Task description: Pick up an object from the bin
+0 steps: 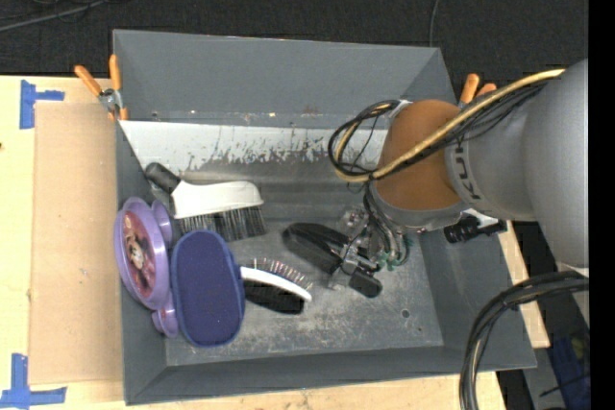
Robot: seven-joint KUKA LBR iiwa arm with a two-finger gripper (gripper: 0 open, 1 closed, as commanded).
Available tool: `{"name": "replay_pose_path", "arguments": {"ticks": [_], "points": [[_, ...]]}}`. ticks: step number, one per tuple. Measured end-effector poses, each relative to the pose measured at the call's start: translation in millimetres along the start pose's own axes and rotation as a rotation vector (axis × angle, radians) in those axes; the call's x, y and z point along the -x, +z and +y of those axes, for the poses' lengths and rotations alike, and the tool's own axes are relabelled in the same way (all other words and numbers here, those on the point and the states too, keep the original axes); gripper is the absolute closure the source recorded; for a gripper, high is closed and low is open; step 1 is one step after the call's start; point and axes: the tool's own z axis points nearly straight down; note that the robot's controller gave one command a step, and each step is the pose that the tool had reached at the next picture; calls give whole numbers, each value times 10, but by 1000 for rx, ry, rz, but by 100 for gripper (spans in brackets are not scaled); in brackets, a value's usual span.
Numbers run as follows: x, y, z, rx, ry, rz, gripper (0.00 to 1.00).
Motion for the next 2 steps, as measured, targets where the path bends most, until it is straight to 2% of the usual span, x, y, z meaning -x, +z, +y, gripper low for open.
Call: {"name": "replay_pose_path", "arguments": {"ticks": [2], "points": [[-18, -309, -9, -2, -3, 7, 100]]}}
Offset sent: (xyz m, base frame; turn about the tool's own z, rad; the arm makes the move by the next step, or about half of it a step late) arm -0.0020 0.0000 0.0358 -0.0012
